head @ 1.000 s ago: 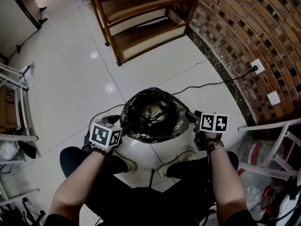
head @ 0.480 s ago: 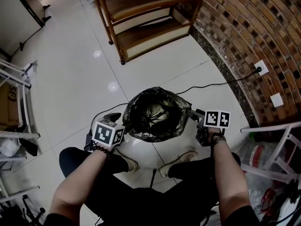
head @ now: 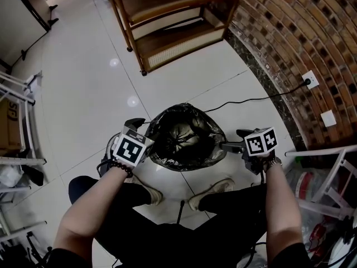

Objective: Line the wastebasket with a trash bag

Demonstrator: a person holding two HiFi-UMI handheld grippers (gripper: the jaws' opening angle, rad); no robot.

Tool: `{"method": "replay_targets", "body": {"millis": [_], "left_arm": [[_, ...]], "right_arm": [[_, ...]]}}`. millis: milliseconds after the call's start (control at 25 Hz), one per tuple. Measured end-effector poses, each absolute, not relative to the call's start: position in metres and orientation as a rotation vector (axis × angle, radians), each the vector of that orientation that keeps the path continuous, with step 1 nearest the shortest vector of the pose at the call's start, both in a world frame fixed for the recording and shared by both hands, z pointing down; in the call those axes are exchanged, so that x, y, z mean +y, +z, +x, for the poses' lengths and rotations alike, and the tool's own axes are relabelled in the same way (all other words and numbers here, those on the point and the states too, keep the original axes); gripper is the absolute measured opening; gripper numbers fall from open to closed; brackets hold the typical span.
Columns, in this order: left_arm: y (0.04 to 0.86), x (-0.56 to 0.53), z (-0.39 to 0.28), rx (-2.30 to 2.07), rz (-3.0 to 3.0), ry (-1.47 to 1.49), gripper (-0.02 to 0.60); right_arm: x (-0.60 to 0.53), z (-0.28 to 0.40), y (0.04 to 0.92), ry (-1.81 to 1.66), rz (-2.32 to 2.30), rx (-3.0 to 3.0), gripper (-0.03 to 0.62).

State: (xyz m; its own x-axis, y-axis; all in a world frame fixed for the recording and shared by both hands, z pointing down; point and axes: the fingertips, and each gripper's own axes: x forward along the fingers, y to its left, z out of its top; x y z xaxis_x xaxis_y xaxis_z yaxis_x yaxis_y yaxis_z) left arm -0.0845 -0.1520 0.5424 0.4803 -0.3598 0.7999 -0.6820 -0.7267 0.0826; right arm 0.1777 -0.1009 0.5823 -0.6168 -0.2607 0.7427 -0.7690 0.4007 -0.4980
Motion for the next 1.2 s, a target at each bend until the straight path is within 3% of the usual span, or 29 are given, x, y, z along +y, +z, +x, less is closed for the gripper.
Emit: {"method": "replay_targets", "body": {"millis": [280,440,600,680,1200], "left_arm": [[0.55,-0.158,-0.069,-0.83,2.412,1.198,0.256],[0.55,-0.162,-0.062,-0.813,2.438,1.235,0.256],[0.551,-0.163,-0.043,-0.745,2.525,1.32,0.256],[0.558,-0.163,-0.034,-0.693,2.562,1.389,0.256],[0.625,-0.174,-0.037,-0.499,2.441,1.549,0.262]], "right_arm": [[-0.135,0.183,0.553,1.453,1.062,-2.282,0.526],[-0.153,0.163,0.526,1.091,1.102,-2.307,0.519],[-0.154,0.098,0.495,0.63,0.911,-2.337,0.447],[-0.152,0.077,0.51,0.497,0.801,-2.267,0.445],[-0.165,0.07,0.602,0.63,0.674,-2.086,0.434]]}}
